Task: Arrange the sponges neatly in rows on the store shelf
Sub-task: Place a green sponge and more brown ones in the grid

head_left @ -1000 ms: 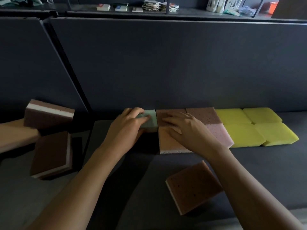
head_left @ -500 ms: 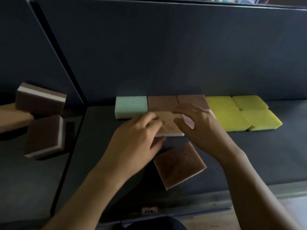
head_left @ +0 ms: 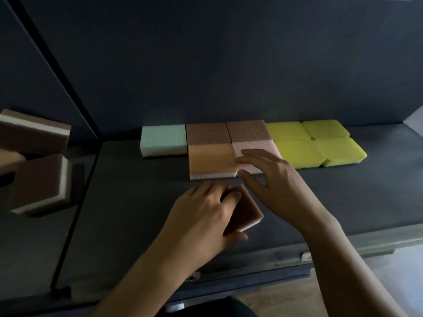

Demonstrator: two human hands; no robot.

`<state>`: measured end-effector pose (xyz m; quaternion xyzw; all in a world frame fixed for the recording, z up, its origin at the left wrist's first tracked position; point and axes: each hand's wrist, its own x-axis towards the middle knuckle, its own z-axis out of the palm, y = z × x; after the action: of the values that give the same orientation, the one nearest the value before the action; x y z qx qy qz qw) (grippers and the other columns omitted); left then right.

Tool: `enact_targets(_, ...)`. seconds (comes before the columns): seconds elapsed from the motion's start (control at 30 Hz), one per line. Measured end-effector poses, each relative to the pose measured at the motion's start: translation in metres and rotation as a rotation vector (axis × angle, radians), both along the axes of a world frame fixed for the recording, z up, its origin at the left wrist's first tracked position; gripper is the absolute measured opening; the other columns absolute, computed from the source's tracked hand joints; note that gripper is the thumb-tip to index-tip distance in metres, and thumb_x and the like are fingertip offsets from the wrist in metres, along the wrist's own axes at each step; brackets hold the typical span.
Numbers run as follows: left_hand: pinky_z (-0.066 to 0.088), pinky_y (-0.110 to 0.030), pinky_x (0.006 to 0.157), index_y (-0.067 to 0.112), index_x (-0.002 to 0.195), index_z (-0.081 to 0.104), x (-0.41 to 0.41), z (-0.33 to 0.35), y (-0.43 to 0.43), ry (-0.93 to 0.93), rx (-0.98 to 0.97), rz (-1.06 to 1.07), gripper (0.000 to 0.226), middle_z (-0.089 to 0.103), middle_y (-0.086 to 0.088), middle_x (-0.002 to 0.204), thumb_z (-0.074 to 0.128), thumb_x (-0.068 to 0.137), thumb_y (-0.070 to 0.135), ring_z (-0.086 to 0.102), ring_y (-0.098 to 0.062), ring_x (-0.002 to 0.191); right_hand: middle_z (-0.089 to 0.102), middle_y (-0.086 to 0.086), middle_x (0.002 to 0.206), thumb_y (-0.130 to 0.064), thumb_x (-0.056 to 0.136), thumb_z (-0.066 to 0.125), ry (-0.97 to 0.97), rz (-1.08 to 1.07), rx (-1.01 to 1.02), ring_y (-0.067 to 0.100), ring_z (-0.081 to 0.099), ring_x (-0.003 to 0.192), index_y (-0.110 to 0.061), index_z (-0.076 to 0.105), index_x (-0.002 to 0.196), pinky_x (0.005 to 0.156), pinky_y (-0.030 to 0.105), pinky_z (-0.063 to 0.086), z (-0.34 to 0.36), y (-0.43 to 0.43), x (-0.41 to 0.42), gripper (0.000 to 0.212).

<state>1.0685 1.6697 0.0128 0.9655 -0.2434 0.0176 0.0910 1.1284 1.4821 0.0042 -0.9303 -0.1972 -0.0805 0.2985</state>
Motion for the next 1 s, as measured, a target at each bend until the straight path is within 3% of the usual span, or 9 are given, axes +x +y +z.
enact_targets(0.1, 0.052, -0.033, 0.078, 0.024, 0.119, 0.060, -0.002, 0.004, 0.007, -0.028, 0.011, 0.022, 0.064, 0.063, 0.002, 0.114, 0.072, 0.068, 0.061, 0.062, -0.018, 0.099, 0.060, -0.006, 0.134, -0.027, 0.094, 0.062, -0.009, 0.010, -0.012, 0.012, 0.058, 0.119, -0.021, 0.066, 0.124, 0.094, 0.038, 0.054, 0.001, 0.003, 0.000, 0.031)
enact_targets(0.3, 0.049, -0.027, 0.081, 0.028, 0.125, 0.056, -0.007, 0.017, 0.043, -0.035, 0.001, 0.083, 0.069, 0.058, 0.009, 0.122, 0.076, 0.065, 0.055, 0.059, -0.013, 0.103, 0.058, -0.005, 0.136, -0.028, 0.095, 0.062, -0.017, 0.070, -0.020, 0.013, 0.052, 0.126, -0.022, 0.062, 0.128, 0.102, 0.034, 0.048, 0.004, 0.023, 0.003, 0.034)
enact_targets(0.4, 0.046, -0.029, 0.088, 0.031, 0.131, 0.051, -0.010, 0.024, 0.060, -0.012, 0.011, 0.131, 0.072, 0.052, 0.011, 0.130, 0.076, 0.067, 0.052, 0.055, -0.012, 0.112, 0.055, -0.003, 0.140, -0.029, 0.095, 0.061, -0.014, 0.122, -0.061, 0.014, 0.050, 0.128, -0.023, 0.059, 0.131, 0.102, 0.034, 0.048, 0.005, 0.040, 0.005, 0.036)
enact_targets(0.53, 0.042, -0.031, 0.096, 0.030, 0.137, 0.048, -0.008, 0.028, 0.079, -0.035, 0.014, 0.191, 0.073, 0.046, 0.010, 0.139, 0.076, 0.072, 0.046, 0.049, -0.014, 0.122, 0.048, -0.003, 0.147, -0.031, 0.095, 0.062, -0.010, 0.155, -0.128, 0.014, 0.044, 0.133, -0.025, 0.054, 0.137, 0.105, 0.028, 0.037, 0.005, 0.058, 0.006, 0.043)
enact_targets(0.73, 0.044, -0.033, 0.095, 0.024, 0.134, 0.052, 0.002, 0.031, 0.094, -0.106, 0.005, 0.233, 0.069, 0.050, 0.007, 0.137, 0.079, 0.071, 0.037, 0.050, -0.017, 0.122, 0.045, -0.004, 0.150, -0.027, 0.091, 0.067, -0.036, 0.125, -0.241, 0.021, 0.040, 0.138, -0.029, 0.050, 0.141, 0.108, 0.037, 0.037, -0.001, 0.072, 0.015, 0.053)
enact_targets(1.0, 0.032, -0.029, 0.107, 0.030, 0.142, 0.041, 0.022, 0.018, 0.099, -0.028, -0.023, 0.170, 0.069, 0.035, 0.014, 0.146, 0.072, 0.081, 0.037, 0.036, -0.010, 0.131, 0.053, -0.004, 0.143, -0.018, 0.090, 0.068, -0.047, 0.107, -0.271, 0.020, 0.046, 0.133, -0.028, 0.058, 0.135, 0.106, 0.040, 0.040, -0.008, 0.072, 0.020, 0.047)
